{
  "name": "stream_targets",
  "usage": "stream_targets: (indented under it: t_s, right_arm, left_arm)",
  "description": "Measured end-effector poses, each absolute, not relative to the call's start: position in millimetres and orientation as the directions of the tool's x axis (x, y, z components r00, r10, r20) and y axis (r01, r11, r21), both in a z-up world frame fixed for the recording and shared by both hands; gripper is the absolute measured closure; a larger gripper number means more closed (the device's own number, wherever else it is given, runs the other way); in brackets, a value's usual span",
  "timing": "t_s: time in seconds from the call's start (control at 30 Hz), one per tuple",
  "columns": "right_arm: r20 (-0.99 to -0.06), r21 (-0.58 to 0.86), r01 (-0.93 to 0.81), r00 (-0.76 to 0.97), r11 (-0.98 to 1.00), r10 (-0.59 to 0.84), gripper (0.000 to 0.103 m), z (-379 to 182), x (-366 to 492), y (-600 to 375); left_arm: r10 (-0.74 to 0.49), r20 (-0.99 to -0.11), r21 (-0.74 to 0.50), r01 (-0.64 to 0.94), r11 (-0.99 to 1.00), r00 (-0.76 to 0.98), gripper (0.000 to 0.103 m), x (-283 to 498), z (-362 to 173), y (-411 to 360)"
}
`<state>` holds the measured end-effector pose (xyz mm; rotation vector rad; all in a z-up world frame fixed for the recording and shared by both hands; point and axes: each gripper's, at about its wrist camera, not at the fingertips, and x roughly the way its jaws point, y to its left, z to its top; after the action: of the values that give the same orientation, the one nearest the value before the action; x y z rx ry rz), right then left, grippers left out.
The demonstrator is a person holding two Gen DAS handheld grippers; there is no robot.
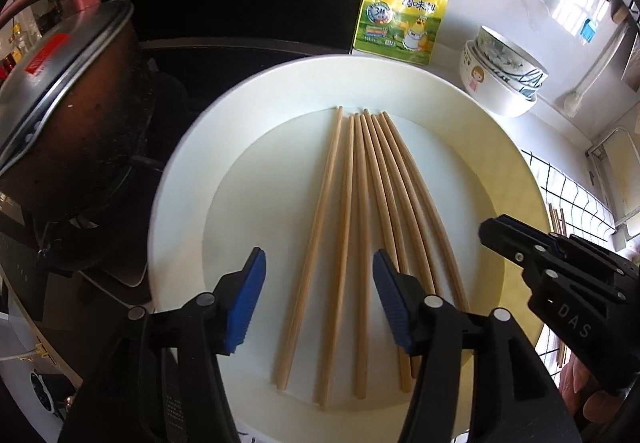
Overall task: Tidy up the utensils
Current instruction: 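Open the left gripper in the basin while the right gripper releases its chopstick, then move both open grippers back over the remaining chopsticks on the cloth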
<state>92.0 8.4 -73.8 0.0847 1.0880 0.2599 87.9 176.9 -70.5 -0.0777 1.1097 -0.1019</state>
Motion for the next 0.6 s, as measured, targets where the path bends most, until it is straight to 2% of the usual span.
stream_targets:
  t_s: [0.23, 0.6]
  right_arm:
    - [-0.85, 0.193, -0.158, 0.466, 0.968, 0.246, 0.083, -59, 75, -1]
    - [-0.831, 0.183, -0.132, 0.508, 0.974, 0.225, 0.081, -39, 42, -33]
  left_arm:
    - [-0.115, -0.882, -0.107, 0.043, 0.993, 0.458, 0.043, 77, -62, 173]
    - [-0.134, -0.86, -0.111, 0.075, 0.991, 0.493, 0.043, 56, -41, 143]
